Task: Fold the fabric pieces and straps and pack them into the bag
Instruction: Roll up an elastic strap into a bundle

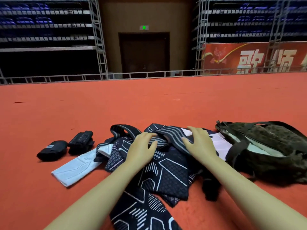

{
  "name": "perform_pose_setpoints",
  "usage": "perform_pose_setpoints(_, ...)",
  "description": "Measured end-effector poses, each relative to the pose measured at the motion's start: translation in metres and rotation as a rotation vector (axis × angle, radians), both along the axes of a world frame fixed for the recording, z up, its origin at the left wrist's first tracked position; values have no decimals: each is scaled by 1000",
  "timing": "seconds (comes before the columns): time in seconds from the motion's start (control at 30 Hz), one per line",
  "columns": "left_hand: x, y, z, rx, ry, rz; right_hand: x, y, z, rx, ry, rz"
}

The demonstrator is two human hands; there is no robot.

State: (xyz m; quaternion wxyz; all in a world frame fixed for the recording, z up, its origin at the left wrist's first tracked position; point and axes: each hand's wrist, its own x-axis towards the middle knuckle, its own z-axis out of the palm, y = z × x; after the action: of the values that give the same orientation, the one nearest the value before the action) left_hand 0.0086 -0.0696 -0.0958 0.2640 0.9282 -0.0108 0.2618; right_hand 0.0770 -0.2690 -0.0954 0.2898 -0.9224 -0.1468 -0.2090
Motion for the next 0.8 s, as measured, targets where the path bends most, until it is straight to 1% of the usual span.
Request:
perform_pose_setpoints(0.07,17,-8,-8,-86,65,-39,18,3,-13,-2,148,-20)
perform_pose_setpoints(0.1,22,-13,-15,-133,106,-48,24,4,-22,-14,179,-43)
perform_pose_setpoints(0.13,26,-18,-23,-144,122,-37,28,5,-30,-29,161,-64)
perform_pose_setpoints(0.17,29,-21,-32,-96,95,-10,30,5,-36,-25,117,-77)
perform_pose_setpoints(0.23,32,-23,-44,12,7,37,30,5,-43,78,20,-68)
perform_pose_setpoints(0.3,33,-23,-47,-5,-26,52,30,5,-47,187,-84,-51)
perform_pose_setpoints(0.37,32,-25,-48,-17,-39,57,28,4,-49,236,-196,-47)
perform_pose_setpoints(0.43,28,-26,-48,-48,-55,66,24,2,-47,277,-233,-24)
perform_pose_setpoints(0.53,26,-31,-44,-232,-98,41,21,2,-39,366,-103,50)
perform_pose_setpoints(0.6,27,-40,-40,-344,-134,17,21,2,-36,373,-56,73)
perform_pose_setpoints(0.73,34,-49,-42,-350,-117,100,22,2,-35,310,-25,117)
perform_pose_setpoints(0.8,36,-47,-43,-413,-99,102,22,0,-35,290,-20,141)
